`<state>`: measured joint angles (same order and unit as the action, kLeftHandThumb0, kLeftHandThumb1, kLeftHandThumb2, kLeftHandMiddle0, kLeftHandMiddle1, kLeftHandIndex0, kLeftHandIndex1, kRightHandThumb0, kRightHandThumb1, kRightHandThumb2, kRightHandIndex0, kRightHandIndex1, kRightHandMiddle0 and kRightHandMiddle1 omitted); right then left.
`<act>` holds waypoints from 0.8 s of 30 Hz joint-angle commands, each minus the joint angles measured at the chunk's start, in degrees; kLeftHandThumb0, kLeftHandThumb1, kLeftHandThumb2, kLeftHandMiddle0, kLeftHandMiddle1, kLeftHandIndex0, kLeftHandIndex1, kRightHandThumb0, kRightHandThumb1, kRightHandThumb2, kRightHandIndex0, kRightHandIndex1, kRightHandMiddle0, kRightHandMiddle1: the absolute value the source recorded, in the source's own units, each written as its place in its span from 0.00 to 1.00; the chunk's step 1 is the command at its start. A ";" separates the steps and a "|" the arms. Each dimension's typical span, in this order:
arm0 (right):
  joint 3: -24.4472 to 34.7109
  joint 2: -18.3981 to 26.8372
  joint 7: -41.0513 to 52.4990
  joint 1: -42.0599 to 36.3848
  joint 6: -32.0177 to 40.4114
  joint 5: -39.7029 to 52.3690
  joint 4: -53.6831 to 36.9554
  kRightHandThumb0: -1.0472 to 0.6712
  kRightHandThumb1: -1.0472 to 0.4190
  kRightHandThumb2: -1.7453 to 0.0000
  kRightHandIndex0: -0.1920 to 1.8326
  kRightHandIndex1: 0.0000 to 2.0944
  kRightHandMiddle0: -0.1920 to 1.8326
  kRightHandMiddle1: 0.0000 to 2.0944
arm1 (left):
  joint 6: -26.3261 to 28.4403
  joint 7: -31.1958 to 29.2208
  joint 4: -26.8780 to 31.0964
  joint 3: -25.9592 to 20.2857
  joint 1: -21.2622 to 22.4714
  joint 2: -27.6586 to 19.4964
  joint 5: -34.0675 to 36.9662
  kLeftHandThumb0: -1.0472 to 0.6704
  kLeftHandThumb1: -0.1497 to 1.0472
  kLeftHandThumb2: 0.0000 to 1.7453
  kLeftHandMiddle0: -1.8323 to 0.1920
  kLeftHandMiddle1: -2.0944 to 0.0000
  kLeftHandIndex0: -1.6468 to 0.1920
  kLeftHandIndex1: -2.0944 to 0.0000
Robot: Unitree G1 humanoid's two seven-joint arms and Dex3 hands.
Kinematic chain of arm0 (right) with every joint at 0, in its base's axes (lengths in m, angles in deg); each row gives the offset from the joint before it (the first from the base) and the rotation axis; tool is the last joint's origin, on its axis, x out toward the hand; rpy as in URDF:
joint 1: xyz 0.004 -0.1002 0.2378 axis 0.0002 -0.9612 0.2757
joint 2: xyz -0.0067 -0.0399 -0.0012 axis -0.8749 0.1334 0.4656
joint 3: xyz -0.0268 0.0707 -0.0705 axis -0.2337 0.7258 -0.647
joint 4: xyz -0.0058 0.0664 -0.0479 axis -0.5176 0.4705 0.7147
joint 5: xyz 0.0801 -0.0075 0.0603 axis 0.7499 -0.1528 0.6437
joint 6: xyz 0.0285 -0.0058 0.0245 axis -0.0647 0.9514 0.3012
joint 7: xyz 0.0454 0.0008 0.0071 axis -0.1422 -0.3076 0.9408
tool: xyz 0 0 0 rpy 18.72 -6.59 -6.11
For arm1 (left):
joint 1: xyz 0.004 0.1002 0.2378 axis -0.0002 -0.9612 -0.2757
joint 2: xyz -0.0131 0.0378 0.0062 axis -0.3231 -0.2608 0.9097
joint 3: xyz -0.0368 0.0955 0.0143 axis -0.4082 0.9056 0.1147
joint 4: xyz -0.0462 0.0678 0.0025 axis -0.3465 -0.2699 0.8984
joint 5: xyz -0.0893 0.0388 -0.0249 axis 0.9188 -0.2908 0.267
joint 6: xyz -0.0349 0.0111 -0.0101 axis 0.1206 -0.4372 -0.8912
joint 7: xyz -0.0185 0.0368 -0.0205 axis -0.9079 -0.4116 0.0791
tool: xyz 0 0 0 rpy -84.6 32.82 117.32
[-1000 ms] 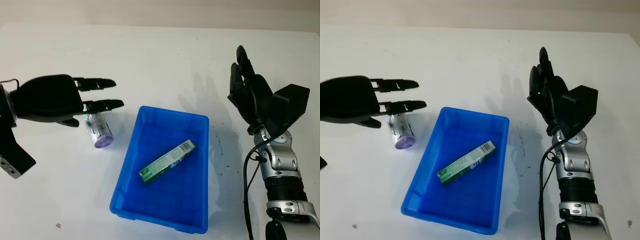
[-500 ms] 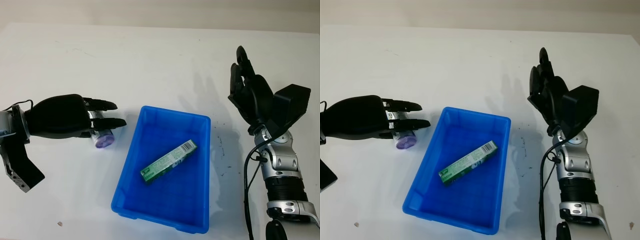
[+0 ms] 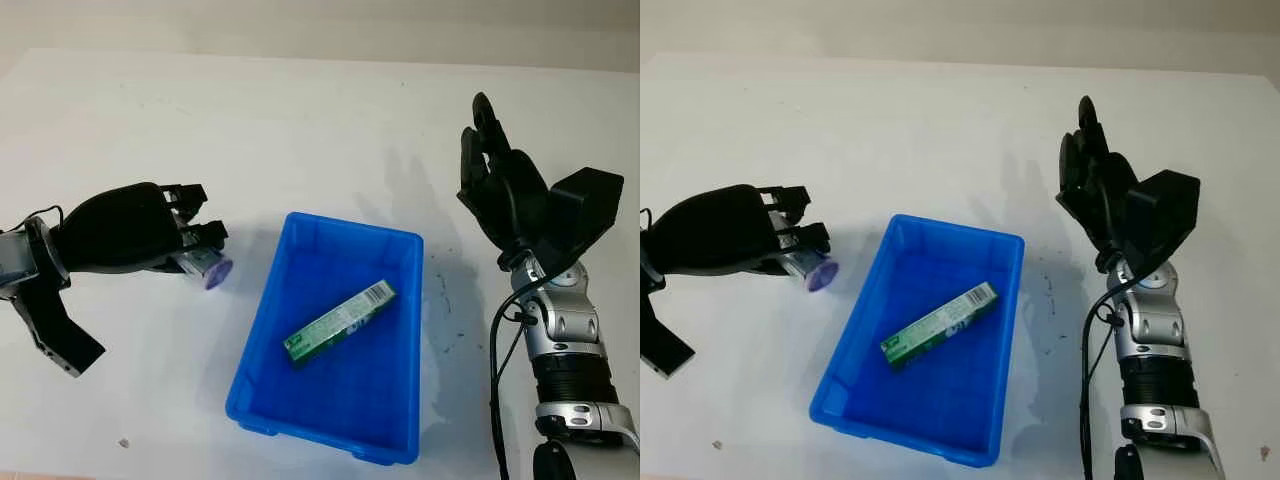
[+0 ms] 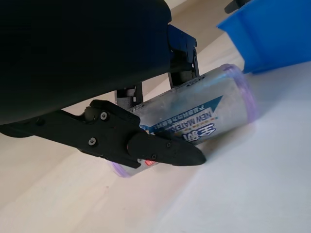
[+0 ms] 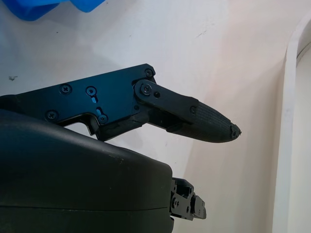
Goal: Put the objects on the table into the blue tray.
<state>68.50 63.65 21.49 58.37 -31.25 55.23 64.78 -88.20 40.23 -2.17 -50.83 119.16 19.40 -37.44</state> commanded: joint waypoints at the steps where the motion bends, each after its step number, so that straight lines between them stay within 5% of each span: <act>1: 0.40 0.51 0.08 0.85 -0.94 -0.16 0.12 0.23 0.00 0.57 0.00 0.00 0.00 0.00 | 0.42 -0.98 0.46 -0.69 0.08 -0.13 1.55 0.32 1.00 0.22 0.38 0.00 0.64 0.00; 8: 0.52 0.53 0.83 1.22 -0.76 0.22 0.72 0.23 0.00 0.56 0.00 0.00 0.00 0.00 | 3.50 -4.49 1.01 -8.09 4.63 0.24 10.91 0.35 1.00 0.16 0.57 0.00 0.77 0.00; 11: 0.35 0.38 1.08 1.52 -0.55 0.29 0.97 0.23 0.00 0.57 0.00 0.00 0.00 0.00 | 6.65 -11.91 5.99 -13.50 6.76 1.32 17.76 0.35 1.00 0.14 0.61 0.00 0.79 0.00; 13: 0.29 0.28 1.32 1.69 -0.74 0.35 1.25 0.23 0.00 0.57 0.00 0.00 0.00 0.00 | 8.23 -15.99 10.58 -16.71 6.15 2.44 22.05 0.34 1.00 0.15 0.69 0.05 0.81 0.11; 17: 0.34 -0.12 1.17 1.87 -0.72 0.49 1.33 0.23 0.00 0.56 0.00 0.00 0.00 0.00 | 8.83 -21.94 18.34 -21.97 4.42 6.21 31.69 0.32 1.00 0.13 0.54 0.00 0.70 0.02; 20: 0.11 -0.34 0.69 1.88 -0.61 0.25 1.04 0.24 0.00 0.56 0.00 0.00 0.00 0.00 | 11.78 -34.79 27.79 -25.26 1.17 10.45 47.02 0.31 1.00 0.15 0.44 0.00 0.67 0.00; 24: -0.10 -0.31 0.41 1.56 -0.66 0.07 0.54 0.23 0.00 0.57 0.00 0.00 0.00 0.00 | 22.83 -54.07 42.96 -26.63 -5.06 14.54 66.96 0.34 1.00 0.19 0.52 0.00 0.72 0.09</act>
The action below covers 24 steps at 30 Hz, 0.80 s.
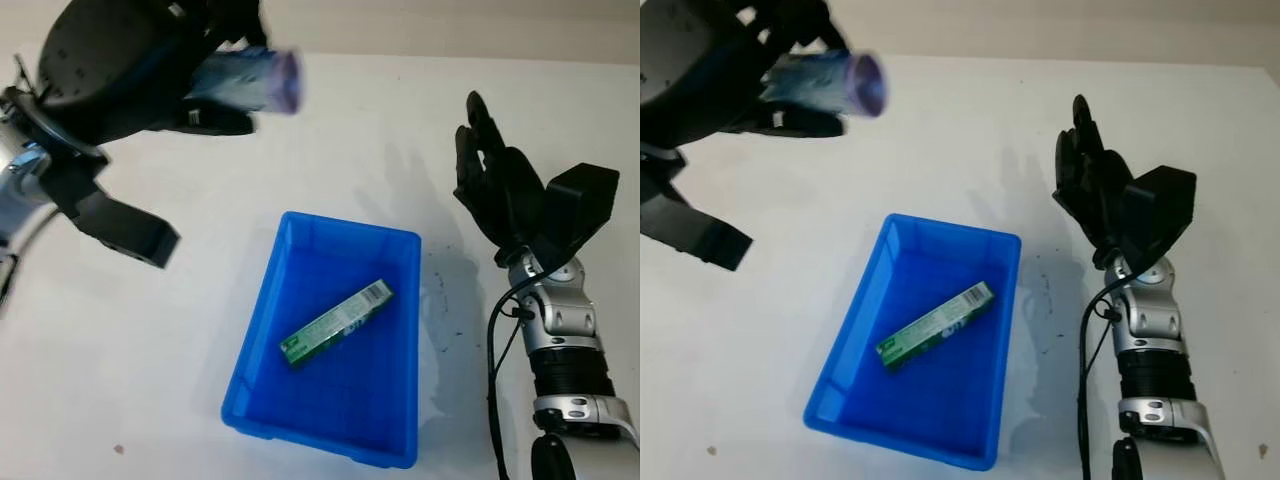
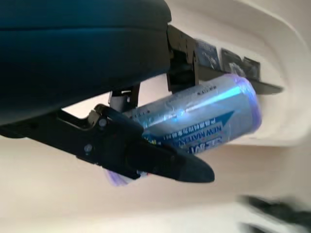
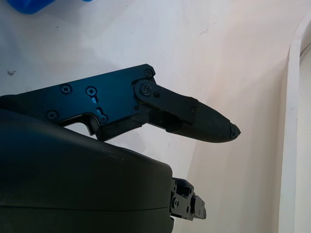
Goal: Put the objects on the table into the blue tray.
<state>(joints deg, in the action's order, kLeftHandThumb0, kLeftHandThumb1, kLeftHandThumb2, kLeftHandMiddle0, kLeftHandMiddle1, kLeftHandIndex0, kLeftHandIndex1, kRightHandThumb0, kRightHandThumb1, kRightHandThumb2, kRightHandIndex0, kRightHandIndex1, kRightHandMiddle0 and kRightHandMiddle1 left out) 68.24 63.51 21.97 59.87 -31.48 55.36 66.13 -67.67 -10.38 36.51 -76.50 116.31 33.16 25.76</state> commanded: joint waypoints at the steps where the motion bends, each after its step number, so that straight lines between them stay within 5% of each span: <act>1: 0.10 -0.15 0.04 -0.02 -0.54 -0.03 -0.87 0.23 0.00 0.57 0.00 0.00 0.00 0.00 | 5.05 -6.97 7.29 -1.10 -3.54 1.56 6.61 0.34 1.00 0.21 0.53 0.00 0.74 0.11; 5: 0.03 -0.33 -0.14 -0.32 -0.56 -0.08 -1.08 0.24 0.00 0.56 0.00 0.00 0.00 0.00 | 13.47 -15.97 15.20 -1.24 -7.27 4.97 11.84 0.37 1.00 0.20 0.52 0.00 0.77 0.16; 10: -0.16 -0.79 -0.77 -0.72 -0.69 -0.21 -1.40 0.24 0.00 0.57 0.00 0.00 0.00 0.00 | 30.33 -25.84 21.39 -0.76 -8.52 7.17 16.33 0.40 1.00 0.17 0.56 0.08 0.75 0.11; 12: -0.33 -0.68 -0.40 -0.86 -1.00 -0.30 -1.18 0.24 0.00 0.56 0.00 0.00 0.00 0.00 | 36.80 -28.07 23.60 -0.06 -8.38 7.20 15.21 0.40 1.00 0.15 0.61 0.08 0.82 0.15; 13: -0.43 -0.61 -0.34 -0.96 -1.03 -0.45 -1.17 0.24 0.00 0.56 0.00 0.00 0.00 0.00 | 39.38 -29.32 24.43 0.44 -8.18 6.91 14.51 0.37 1.00 0.15 0.75 0.21 0.92 0.32; 16: -0.46 -0.60 -0.26 -1.16 -1.03 -0.58 -1.19 0.23 0.00 0.57 0.00 0.00 0.00 0.00 | 42.89 -34.44 24.96 1.27 -7.35 5.51 13.86 0.30 1.00 0.15 0.93 0.70 0.99 0.86; 19: -0.46 -0.64 -0.48 -1.32 -0.23 -0.67 -1.68 0.23 0.00 0.57 0.00 0.00 0.00 0.00 | 42.19 -38.14 23.73 0.74 -7.01 5.44 14.58 0.25 1.00 0.15 0.99 0.96 1.00 0.99; 24: -0.28 -0.79 -0.49 -1.41 -0.23 -0.49 -1.49 0.23 0.00 0.58 0.00 0.00 0.00 0.00 | 41.96 -39.32 23.38 0.04 -6.62 5.95 13.44 0.21 1.00 0.16 1.00 1.00 1.00 1.00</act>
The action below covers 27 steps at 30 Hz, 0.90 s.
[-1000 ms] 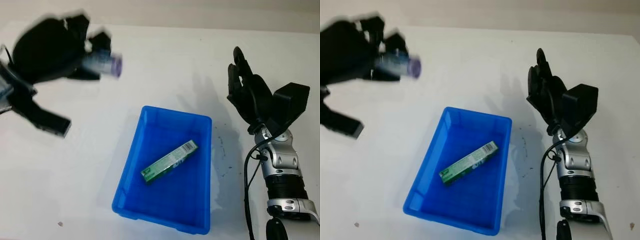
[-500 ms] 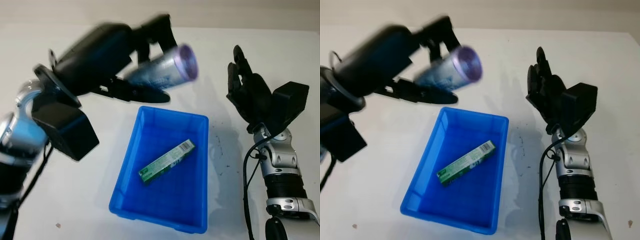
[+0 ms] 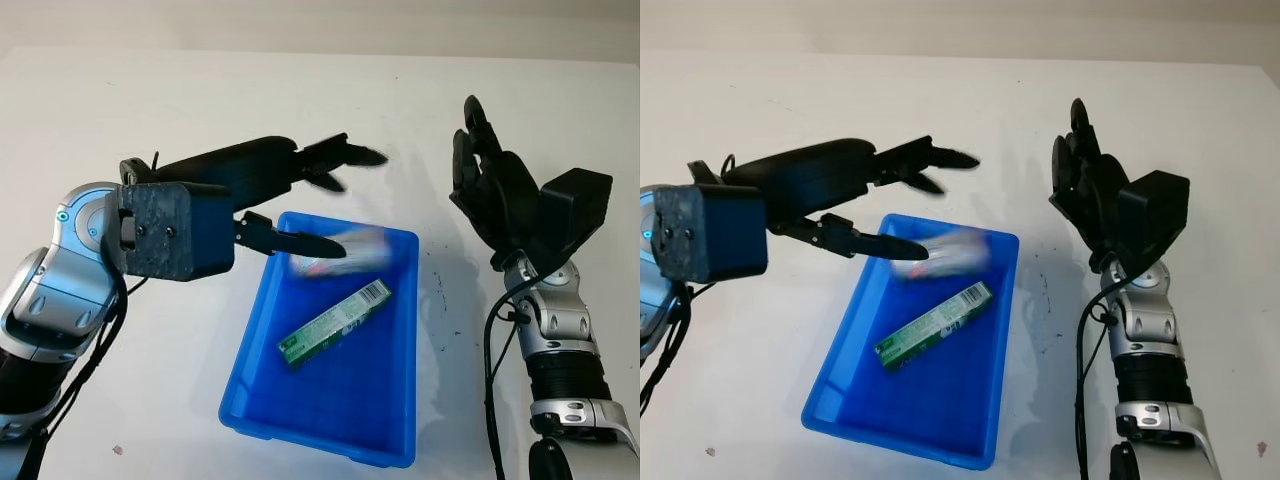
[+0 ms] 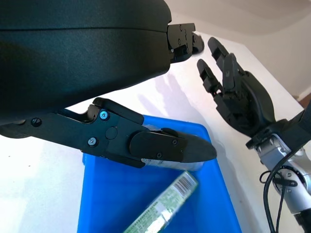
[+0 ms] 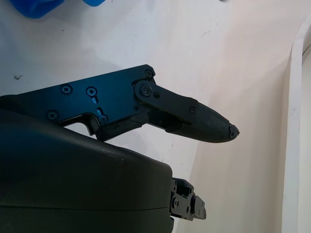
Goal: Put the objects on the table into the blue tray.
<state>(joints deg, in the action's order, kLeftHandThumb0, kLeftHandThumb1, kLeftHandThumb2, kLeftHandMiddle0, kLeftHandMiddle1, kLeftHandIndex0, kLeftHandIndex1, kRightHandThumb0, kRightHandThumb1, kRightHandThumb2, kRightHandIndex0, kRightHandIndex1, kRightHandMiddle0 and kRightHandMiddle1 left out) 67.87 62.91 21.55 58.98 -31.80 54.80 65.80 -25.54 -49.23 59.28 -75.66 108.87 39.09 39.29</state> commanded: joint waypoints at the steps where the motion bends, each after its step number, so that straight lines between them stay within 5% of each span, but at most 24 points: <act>1: 0.09 -0.22 -0.02 -0.54 0.02 0.10 -1.10 0.23 0.00 0.59 0.00 0.00 0.00 0.00 | -0.15 -0.46 0.56 -0.88 0.84 0.14 -0.26 0.20 1.00 0.16 1.00 1.00 1.00 1.00; 9: -0.02 -0.17 0.22 -0.36 -0.55 -0.04 -0.45 0.23 0.00 0.60 0.00 0.00 0.00 0.00 | -0.44 0.14 -0.31 -2.93 0.82 0.85 0.36 0.21 1.00 0.17 1.00 1.00 1.00 1.00; 17: -0.02 -0.42 0.34 -0.39 -0.09 0.18 -1.06 0.23 0.00 0.58 0.00 0.00 0.00 0.00 | -7.21 14.46 -9.50 -14.20 -1.95 6.96 1.80 0.21 1.00 0.39 1.00 1.00 1.00 1.00; 22: 0.03 -0.15 0.49 0.03 -1.30 -0.16 0.22 0.23 0.00 0.58 0.00 0.00 0.00 0.00 | -6.35 20.86 -17.26 -22.72 -3.77 13.54 10.38 0.22 1.00 0.39 1.00 1.00 1.00 1.00; 27: 0.30 -0.34 0.11 0.18 -0.81 0.20 -0.38 0.22 0.00 0.58 0.00 0.00 0.00 0.00 | -8.73 25.61 -23.01 -26.32 -7.28 16.23 12.00 0.20 1.00 0.39 1.00 1.00 1.00 1.00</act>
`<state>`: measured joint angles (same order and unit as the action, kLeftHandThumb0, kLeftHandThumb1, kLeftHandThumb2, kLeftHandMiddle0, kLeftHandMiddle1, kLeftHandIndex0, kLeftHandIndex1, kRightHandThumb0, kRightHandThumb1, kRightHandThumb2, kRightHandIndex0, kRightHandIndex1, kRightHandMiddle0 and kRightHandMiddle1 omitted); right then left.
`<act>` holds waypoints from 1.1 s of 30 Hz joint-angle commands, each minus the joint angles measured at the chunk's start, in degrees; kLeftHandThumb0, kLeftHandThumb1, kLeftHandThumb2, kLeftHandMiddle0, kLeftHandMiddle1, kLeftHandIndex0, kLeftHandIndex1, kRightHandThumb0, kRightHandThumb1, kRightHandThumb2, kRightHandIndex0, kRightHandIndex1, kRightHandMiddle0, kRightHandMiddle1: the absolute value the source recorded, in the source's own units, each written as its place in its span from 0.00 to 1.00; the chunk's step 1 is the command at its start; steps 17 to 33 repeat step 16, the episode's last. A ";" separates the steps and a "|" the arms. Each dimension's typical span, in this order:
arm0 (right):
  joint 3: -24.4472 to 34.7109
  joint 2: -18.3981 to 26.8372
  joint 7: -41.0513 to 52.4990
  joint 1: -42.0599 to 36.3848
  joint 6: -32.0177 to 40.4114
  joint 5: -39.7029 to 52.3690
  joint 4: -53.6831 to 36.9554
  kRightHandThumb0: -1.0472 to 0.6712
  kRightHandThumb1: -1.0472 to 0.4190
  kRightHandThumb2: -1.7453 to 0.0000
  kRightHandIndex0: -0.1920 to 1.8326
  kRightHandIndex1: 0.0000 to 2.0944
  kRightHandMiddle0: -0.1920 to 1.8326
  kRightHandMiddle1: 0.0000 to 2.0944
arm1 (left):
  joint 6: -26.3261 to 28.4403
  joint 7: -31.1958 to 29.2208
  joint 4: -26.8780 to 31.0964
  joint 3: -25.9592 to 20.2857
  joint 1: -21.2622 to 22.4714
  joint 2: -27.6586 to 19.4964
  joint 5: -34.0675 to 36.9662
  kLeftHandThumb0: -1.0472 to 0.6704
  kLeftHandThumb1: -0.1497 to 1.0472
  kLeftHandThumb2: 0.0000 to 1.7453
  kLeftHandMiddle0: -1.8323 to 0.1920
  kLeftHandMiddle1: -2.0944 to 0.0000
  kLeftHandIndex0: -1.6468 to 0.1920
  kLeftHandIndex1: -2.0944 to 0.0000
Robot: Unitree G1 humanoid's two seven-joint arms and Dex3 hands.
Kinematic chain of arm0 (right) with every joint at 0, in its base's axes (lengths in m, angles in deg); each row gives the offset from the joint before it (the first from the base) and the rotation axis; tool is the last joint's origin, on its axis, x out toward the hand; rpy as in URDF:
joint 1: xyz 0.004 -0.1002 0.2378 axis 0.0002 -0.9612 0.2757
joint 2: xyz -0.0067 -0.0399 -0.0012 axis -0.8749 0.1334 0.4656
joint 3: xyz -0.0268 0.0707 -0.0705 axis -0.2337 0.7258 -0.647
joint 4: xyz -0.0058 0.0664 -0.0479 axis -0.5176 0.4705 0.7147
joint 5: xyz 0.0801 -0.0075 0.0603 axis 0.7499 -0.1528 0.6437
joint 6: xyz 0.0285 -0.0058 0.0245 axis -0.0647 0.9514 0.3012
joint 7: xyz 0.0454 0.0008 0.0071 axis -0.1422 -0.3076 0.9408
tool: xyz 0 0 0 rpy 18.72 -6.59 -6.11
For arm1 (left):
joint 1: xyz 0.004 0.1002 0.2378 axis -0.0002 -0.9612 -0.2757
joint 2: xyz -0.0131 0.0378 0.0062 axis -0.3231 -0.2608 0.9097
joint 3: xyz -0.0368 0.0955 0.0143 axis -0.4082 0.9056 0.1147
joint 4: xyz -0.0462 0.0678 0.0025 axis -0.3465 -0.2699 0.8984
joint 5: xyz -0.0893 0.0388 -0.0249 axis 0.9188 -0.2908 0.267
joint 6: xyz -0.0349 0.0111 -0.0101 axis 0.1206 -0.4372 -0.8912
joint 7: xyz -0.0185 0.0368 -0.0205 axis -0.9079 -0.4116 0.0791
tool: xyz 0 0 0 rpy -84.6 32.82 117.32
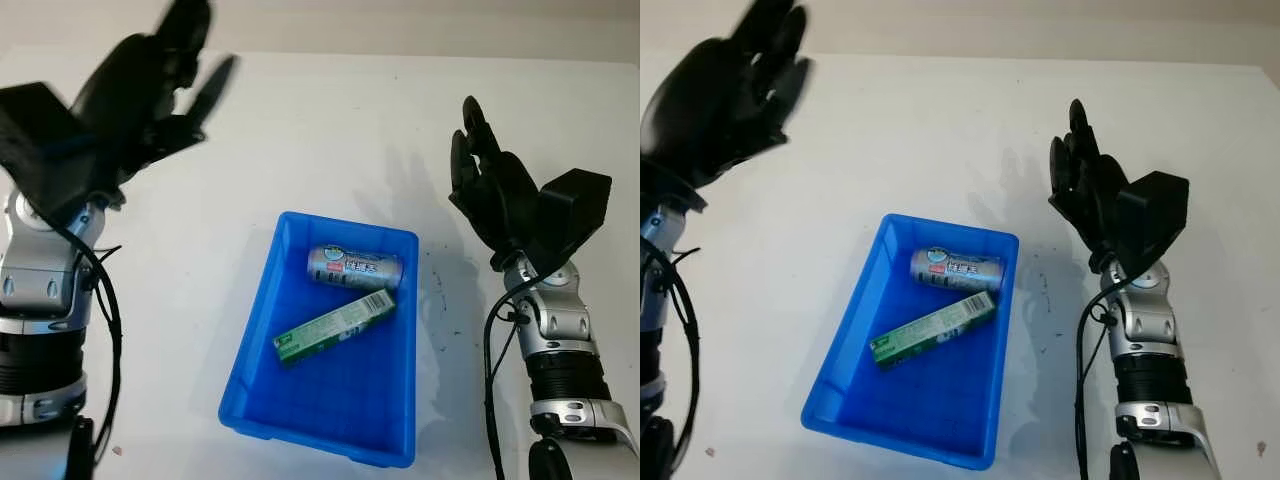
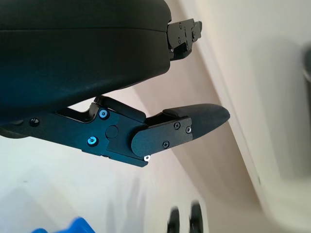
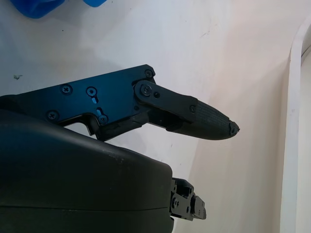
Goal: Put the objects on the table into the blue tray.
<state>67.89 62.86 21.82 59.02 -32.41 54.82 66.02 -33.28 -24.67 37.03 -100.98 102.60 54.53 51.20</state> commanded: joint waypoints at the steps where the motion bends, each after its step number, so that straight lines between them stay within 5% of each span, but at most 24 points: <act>1: 0.31 -0.29 -0.20 0.15 -0.12 0.24 -0.70 0.22 0.00 0.58 0.00 0.00 0.00 0.00 | -1.51 1.95 -1.40 -1.04 -1.44 1.09 -0.20 0.19 1.00 0.39 1.00 1.00 1.00 1.00; 12: 0.63 -0.82 -2.25 0.75 0.36 0.83 -1.68 0.21 0.00 0.57 0.00 0.00 0.00 0.00 | -8.89 7.76 -11.14 -0.43 -2.40 4.86 -1.84 0.20 1.00 0.38 1.00 1.00 1.00 1.00; 33: 0.45 -0.73 -2.26 0.98 0.25 0.67 -1.50 0.21 0.00 0.56 0.00 0.00 0.00 0.00 | -9.29 8.03 -11.45 -0.50 -2.49 5.34 -1.40 0.19 1.00 0.38 1.00 1.00 1.00 1.00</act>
